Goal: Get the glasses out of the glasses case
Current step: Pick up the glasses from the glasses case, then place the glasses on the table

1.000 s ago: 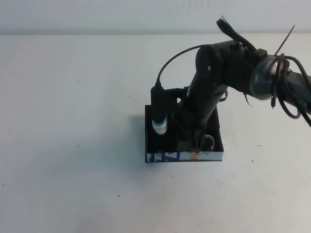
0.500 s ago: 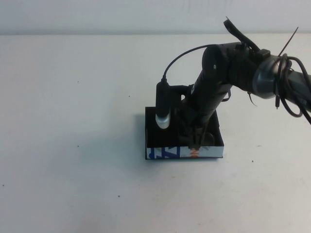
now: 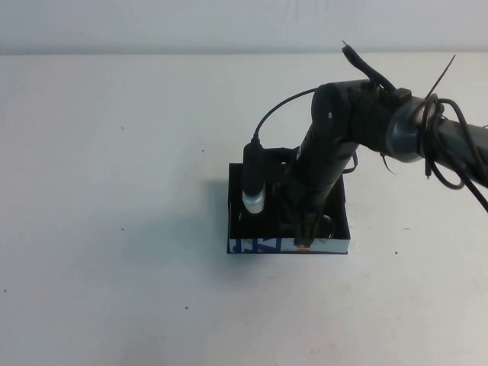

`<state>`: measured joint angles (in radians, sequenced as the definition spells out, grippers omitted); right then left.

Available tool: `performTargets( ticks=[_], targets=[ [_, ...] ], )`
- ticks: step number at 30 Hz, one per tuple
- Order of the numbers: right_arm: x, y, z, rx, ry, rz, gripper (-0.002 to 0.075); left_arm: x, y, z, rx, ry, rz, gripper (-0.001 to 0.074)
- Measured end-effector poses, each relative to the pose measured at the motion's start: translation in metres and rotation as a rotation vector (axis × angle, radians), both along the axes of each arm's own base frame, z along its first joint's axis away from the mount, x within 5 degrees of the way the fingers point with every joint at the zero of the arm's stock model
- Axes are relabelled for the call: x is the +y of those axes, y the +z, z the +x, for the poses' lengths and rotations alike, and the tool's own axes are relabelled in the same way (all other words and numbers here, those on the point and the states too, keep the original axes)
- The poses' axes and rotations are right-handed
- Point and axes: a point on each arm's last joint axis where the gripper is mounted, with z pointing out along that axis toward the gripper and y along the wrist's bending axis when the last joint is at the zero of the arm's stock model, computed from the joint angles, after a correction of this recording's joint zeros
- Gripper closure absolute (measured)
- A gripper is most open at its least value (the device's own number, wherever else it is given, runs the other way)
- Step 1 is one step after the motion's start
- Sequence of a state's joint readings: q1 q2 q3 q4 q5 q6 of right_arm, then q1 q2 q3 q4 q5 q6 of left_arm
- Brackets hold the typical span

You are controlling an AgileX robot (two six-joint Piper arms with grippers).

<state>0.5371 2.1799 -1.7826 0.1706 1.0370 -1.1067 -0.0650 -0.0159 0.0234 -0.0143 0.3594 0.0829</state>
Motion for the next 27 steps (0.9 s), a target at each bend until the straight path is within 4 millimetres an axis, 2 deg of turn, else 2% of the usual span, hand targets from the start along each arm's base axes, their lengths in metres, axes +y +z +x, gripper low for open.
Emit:
performTargets(
  ticks=[3,5,6,8,11,15,17,19,20,25,27],
  targets=[
    [0.000,0.001,0.000,-0.004,0.001,0.000,0.0557,0.000,0.000,0.000,0.000,0.000,0.000,0.0739],
    [-0.001,0.010,0.000,-0.009,-0.014,0.004,0.0652,0.000,0.000,0.000,0.000,0.000,0.000,0.0739],
    [-0.001,0.017,0.000,-0.016,-0.030,0.006,0.0666,0.000,0.000,0.000,0.000,0.000,0.000,0.0739],
    [-0.003,0.032,0.001,-0.036,-0.065,-0.001,0.0666,0.000,0.000,0.000,0.000,0.000,0.000,0.0739],
    [-0.013,0.069,-0.002,-0.050,-0.157,0.018,0.0666,0.000,0.000,0.000,0.000,0.000,0.000,0.0739],
    [-0.046,0.117,-0.008,-0.003,-0.440,0.107,0.0666,0.000,0.000,0.000,0.000,0.000,0.000,0.0740],
    [-0.067,0.128,-0.011,0.058,-0.617,0.167,0.0666,0.000,0.000,0.000,0.000,0.000,0.000,0.0739],
    [-0.093,0.130,-0.017,0.139,-0.768,0.208,0.0666,0.000,0.000,0.000,0.000,0.000,0.000,0.0740],
    [-0.107,0.125,-0.022,0.189,-0.835,0.212,0.0666,0.000,0.000,0.000,0.000,0.000,0.000,0.0739],
    [-0.160,0.077,-0.057,0.369,-1.109,0.268,0.0666,0.000,0.000,0.000,0.000,0.000,0.000,0.0739],
    [-0.178,0.060,-0.070,0.380,-1.215,0.317,0.0666,0.000,0.000,0.000,0.000,0.000,0.000,0.0739]
  ],
)
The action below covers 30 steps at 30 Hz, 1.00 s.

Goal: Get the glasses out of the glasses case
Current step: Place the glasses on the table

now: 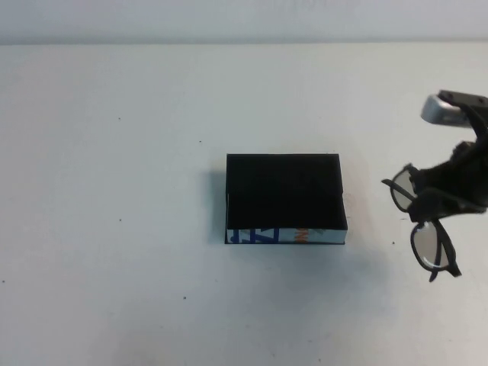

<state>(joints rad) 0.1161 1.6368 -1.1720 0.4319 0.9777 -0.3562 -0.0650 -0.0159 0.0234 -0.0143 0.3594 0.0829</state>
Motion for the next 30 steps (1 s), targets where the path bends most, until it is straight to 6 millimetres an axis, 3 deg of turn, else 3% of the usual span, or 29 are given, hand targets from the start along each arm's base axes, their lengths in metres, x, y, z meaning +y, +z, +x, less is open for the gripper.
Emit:
performTargets(
  ticks=[5,18,26,30],
  targets=[
    [-0.015,-0.023,-0.012,-0.029,-0.090,-0.038,0.0666,0.000,0.000,0.000,0.000,0.000,0.000,0.0739],
    [-0.019,-0.073,0.013,0.005,-0.178,-0.093,0.0653,0.000,0.000,0.000,0.000,0.000,0.000,0.0739],
    [-0.018,-0.065,0.014,-0.035,-0.209,-0.067,0.0360,0.000,0.000,0.000,0.000,0.000,0.000,0.0739],
    [-0.019,-0.029,0.001,-0.132,-0.208,-0.045,0.0351,0.000,0.000,0.000,0.000,0.000,0.000,0.0739]
  ],
)
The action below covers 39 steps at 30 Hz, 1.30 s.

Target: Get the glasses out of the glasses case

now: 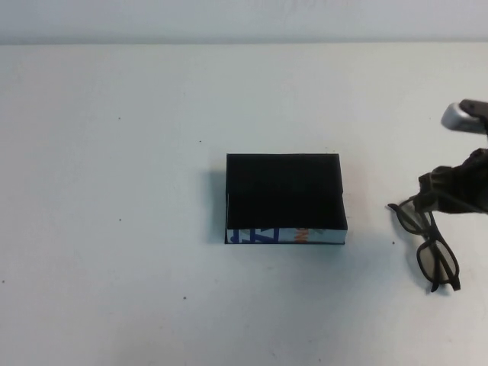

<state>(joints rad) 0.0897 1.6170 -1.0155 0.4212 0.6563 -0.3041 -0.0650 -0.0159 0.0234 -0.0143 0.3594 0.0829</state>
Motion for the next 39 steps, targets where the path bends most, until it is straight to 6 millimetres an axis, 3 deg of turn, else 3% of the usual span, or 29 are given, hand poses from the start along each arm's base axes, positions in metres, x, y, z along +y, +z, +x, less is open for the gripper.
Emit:
performTargets(
  ticks=[4,6,9,15,21,26,34,36,39],
  targets=[
    [-0.004,0.054,-0.038,-0.224,0.005,0.006,0.0410,0.000,0.000,0.000,0.000,0.000,0.000,0.0739],
    [-0.009,0.079,-0.067,-0.393,-0.023,0.011,0.0454,0.000,0.000,0.000,0.000,0.000,0.000,0.0739],
    [-0.019,0.099,-0.115,-0.620,-0.093,0.011,0.0531,0.000,0.000,0.000,0.000,0.000,0.000,0.0739],
    [-0.036,0.109,-0.207,-0.997,-0.197,0.029,0.0700,0.000,0.000,0.000,0.000,0.000,0.000,0.0739],
    [-0.043,0.089,-0.261,-1.174,-0.242,0.008,0.0738,0.000,0.000,0.000,0.000,0.000,0.000,0.0739],
    [-0.045,0.077,-0.282,-1.268,-0.265,-0.025,0.0741,0.000,0.000,0.000,0.000,0.000,0.000,0.0739],
    [-0.045,0.068,-0.281,-1.254,-0.252,-0.064,0.0742,0.000,0.000,0.000,0.000,0.000,0.000,0.0739],
    [-0.047,0.058,-0.277,-1.241,-0.265,-0.069,0.0742,0.000,0.000,0.000,0.000,0.000,0.000,0.0739],
    [-0.050,0.028,-0.266,-1.200,-0.304,-0.081,0.0743,0.000,0.000,0.000,0.000,0.000,0.000,0.0739]
  ],
)
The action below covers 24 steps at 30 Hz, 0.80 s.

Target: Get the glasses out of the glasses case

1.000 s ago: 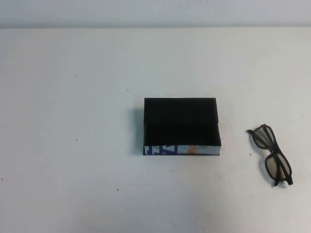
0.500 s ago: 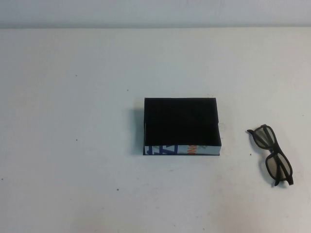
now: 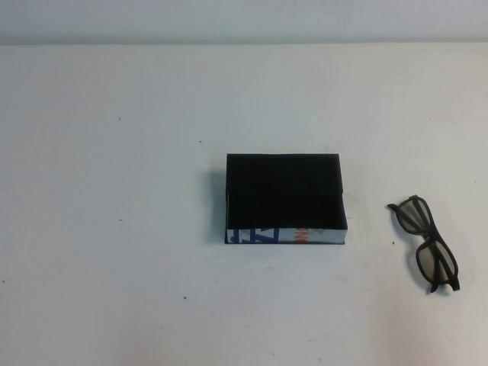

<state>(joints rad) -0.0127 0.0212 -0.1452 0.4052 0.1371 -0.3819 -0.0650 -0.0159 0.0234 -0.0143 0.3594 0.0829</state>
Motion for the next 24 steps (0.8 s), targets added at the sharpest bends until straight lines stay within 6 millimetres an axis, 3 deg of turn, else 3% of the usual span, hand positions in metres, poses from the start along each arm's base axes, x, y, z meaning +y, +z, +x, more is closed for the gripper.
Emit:
performTargets(
  ticks=[4,9,24],
  targets=[
    [-0.004,-0.043,0.007,0.049,-0.045,0.012,0.0743,0.000,0.000,0.000,0.000,0.000,0.000,0.0739],
    [-0.002,-0.064,0.006,0.232,-0.019,0.128,0.0743,0.000,0.000,0.000,0.000,0.000,0.000,0.0739],
    [-0.002,-0.073,0.005,0.335,-0.019,0.114,0.0743,0.000,0.000,0.000,0.000,0.000,0.000,0.0739]
  ],
)
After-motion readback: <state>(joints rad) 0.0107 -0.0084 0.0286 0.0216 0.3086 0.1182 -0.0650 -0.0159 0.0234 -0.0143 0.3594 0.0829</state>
